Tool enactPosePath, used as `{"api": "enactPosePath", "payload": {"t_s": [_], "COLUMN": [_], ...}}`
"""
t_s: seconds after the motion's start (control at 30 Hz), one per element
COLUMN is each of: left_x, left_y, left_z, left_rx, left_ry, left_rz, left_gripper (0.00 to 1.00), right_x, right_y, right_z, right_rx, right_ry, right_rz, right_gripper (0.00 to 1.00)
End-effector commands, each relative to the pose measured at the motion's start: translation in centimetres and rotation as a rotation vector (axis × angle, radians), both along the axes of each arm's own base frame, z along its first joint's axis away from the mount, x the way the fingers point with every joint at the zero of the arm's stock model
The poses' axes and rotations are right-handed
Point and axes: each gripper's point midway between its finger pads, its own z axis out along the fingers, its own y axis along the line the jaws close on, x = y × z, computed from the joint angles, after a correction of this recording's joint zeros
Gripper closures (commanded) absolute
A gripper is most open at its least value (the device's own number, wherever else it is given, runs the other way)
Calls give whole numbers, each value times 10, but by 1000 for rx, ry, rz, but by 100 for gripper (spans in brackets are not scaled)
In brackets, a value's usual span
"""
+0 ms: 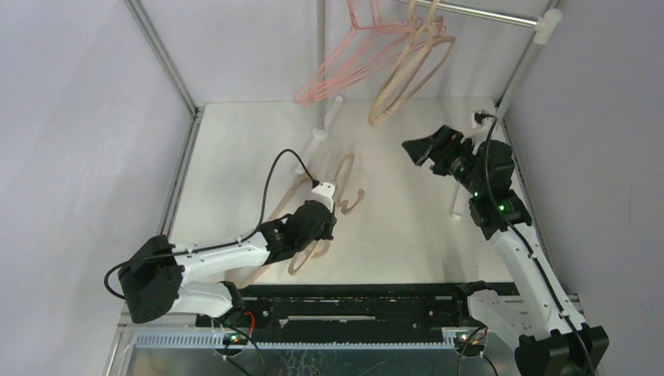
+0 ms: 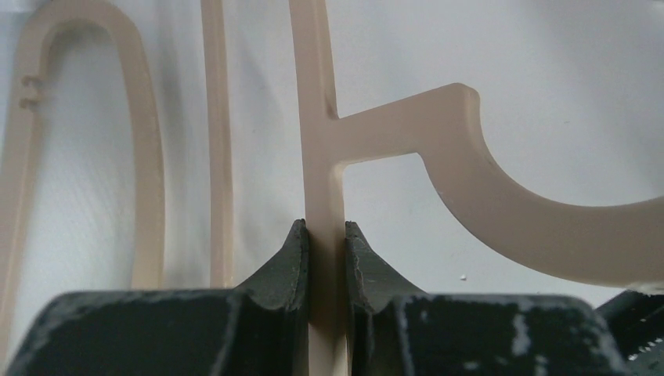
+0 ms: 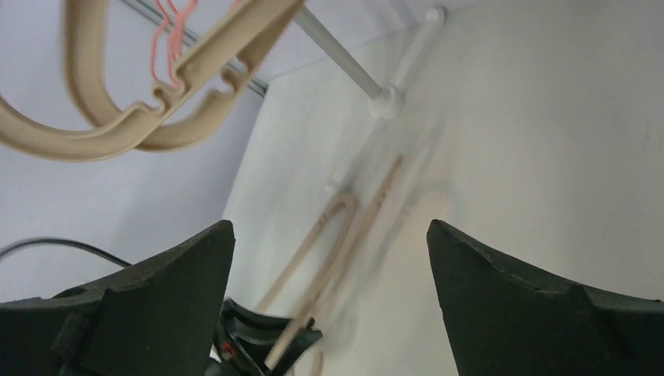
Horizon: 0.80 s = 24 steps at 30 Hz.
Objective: Organize the hangers
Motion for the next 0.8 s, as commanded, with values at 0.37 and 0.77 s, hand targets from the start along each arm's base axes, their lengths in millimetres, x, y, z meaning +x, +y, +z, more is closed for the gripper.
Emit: {"api": "enactPosePath", "payload": {"t_s": [0.37, 0.77], "left_x": [19, 25], "left_y": [-28, -13], "left_z": [85, 96], "left_rx": [-30, 21], "left_ry": [-120, -162], "left_rz": [-85, -39], "left_gripper": [100, 100], "right_x": [-53, -66], "right_y": [6, 69], "right_z": [-129, -202], "right_rx": [-146, -152], "right_ry": [219, 330], "right_rz": [23, 163], "right_gripper": [5, 9]}}
